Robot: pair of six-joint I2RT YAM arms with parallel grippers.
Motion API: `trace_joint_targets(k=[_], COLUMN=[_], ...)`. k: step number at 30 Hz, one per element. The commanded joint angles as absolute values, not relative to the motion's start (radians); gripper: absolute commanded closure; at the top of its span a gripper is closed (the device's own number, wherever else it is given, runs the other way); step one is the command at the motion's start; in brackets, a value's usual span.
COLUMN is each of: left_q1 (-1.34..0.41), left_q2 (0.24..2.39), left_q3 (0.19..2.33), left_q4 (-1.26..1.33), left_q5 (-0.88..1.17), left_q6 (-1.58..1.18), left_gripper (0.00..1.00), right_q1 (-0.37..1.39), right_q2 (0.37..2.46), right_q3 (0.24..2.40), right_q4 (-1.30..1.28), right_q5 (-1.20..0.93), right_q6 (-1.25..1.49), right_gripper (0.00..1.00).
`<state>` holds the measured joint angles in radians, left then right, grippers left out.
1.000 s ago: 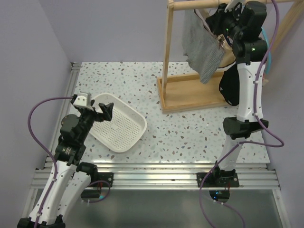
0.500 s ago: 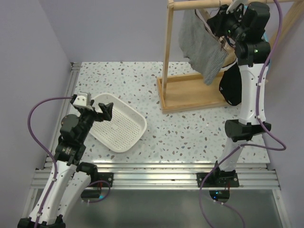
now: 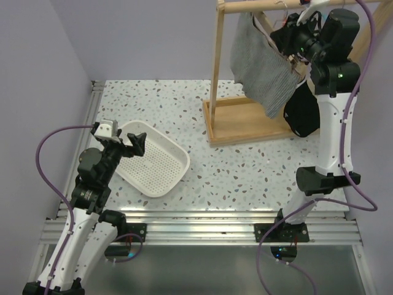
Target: Remove the underwear clipped to the hanger
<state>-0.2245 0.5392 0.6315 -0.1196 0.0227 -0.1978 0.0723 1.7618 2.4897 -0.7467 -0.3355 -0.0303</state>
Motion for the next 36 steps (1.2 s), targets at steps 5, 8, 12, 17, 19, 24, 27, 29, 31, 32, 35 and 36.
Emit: trace_joint_targets(k=[5, 8, 12, 17, 19, 24, 27, 29, 31, 32, 35, 36], left_q1=[-0.218, -0.218, -0.218, -0.216, -0.218, -0.221, -0.225, -0.239, -0.268, -0.285, -0.365, -0.392], left_q2=[0.535, 0.538, 0.545, 0.546, 0.558, 0.676, 0.733, 0.77, 0.796, 0.825, 0.889, 0.906], left_q3=[0.637, 0.635, 0.618, 0.565, 0.534, 0.52, 0.543, 0.577, 0.607, 0.65, 0.734, 0.748], left_q4=[-0.08, -0.069, -0.028, 0.139, 0.207, 0.438, 0.546, 0.577, 0.545, 0.504, 0.318, 0.287], left_q5=[0.034, 0.054, 0.176, 0.38, 0.52, 0.768, 0.819, 0.831, 0.857, 0.853, 0.827, 0.833], left_q6=[-0.183, -0.183, -0.166, -0.14, -0.147, -0.273, -0.337, -0.328, -0.287, -0.211, -0.013, 0.027], left_gripper=[0.0, 0.0, 0.0, 0.0, 0.0, 0.0, 0.0, 0.0, 0.0, 0.0, 0.01, 0.01], right_q1=[0.069, 0.069, 0.069, 0.071, 0.071, 0.071, 0.074, 0.086, 0.118, 0.141, 0.192, 0.199], right_q2=[1.614, 1.537, 1.405, 1.217, 1.175, 1.103, 1.114, 1.126, 1.149, 1.154, 1.175, 1.178], right_q3=[2.294, 2.161, 1.962, 1.686, 1.607, 1.508, 1.479, 1.457, 1.439, 1.436, 1.433, 1.436], right_q4=[-0.703, -0.713, -0.729, -0.788, -0.839, -0.978, -1.043, -1.092, -1.106, -1.118, -1.15, -1.167], right_q5=[-0.388, -0.406, -0.426, -0.445, -0.494, -0.678, -0.762, -0.821, -0.834, -0.842, -0.863, -0.873], right_q6=[-0.118, -0.181, -0.274, -0.418, -0.457, -0.618, -0.721, -0.793, -0.81, -0.855, -0.917, -0.931], right_gripper=[1.0, 1.0, 1.0, 1.0, 1.0, 1.0, 1.0, 1.0, 1.0, 1.0, 1.0, 1.0])
